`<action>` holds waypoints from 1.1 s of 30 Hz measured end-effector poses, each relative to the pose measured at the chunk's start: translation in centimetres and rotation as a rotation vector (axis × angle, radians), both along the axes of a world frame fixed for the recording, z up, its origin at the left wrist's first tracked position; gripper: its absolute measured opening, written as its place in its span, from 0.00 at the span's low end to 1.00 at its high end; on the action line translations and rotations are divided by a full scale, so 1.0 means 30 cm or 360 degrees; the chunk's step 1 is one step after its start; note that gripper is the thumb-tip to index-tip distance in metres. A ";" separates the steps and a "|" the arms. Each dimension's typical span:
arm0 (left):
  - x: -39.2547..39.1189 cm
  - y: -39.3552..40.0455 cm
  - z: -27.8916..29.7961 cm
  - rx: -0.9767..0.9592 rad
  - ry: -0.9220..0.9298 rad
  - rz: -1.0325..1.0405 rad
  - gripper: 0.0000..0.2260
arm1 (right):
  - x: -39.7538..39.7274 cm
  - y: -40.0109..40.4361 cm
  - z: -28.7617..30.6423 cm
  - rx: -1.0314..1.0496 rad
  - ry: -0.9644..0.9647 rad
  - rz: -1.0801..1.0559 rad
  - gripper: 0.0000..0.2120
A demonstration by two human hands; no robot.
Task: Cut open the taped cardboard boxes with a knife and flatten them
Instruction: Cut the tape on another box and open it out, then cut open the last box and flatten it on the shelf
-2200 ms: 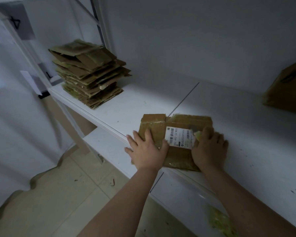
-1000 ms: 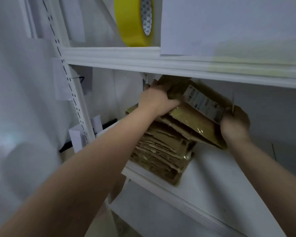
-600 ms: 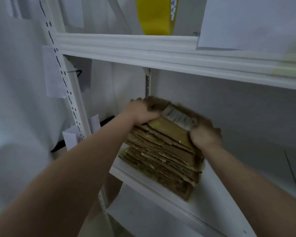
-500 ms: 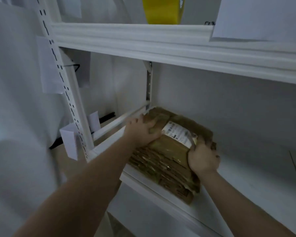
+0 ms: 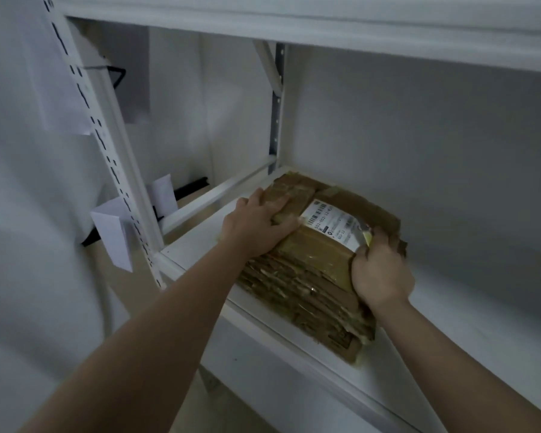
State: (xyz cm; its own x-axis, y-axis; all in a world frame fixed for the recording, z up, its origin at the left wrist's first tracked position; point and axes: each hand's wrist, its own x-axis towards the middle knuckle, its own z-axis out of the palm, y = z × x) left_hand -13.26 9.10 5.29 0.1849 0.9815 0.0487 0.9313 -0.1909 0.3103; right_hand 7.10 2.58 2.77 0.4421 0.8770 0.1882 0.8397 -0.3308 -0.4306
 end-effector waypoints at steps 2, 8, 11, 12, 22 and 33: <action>0.003 -0.013 -0.005 -0.0011 -0.0025 -0.0003 0.31 | -0.003 -0.004 -0.010 0.0027 0.0058 -0.0027 0.21; 0.010 -0.030 0.049 0.0001 0.0186 -0.0056 0.31 | 0.030 -0.006 0.022 0.0006 0.0304 0.0107 0.22; 0.040 -0.056 0.089 0.0188 0.0382 -0.0070 0.25 | 0.067 -0.022 0.061 -0.0038 0.0455 0.0299 0.24; 0.054 -0.069 0.109 0.0314 0.0380 -0.0104 0.21 | 0.079 -0.031 0.078 -0.0031 0.0467 0.0332 0.24; 0.168 -0.167 0.234 0.0694 0.0058 -0.0139 0.14 | 0.214 -0.208 0.156 0.0421 0.0618 0.0125 0.12; 0.399 -0.384 0.272 0.1205 -0.0067 -0.0446 0.13 | 0.443 -0.343 0.118 0.0387 0.0648 0.0093 0.10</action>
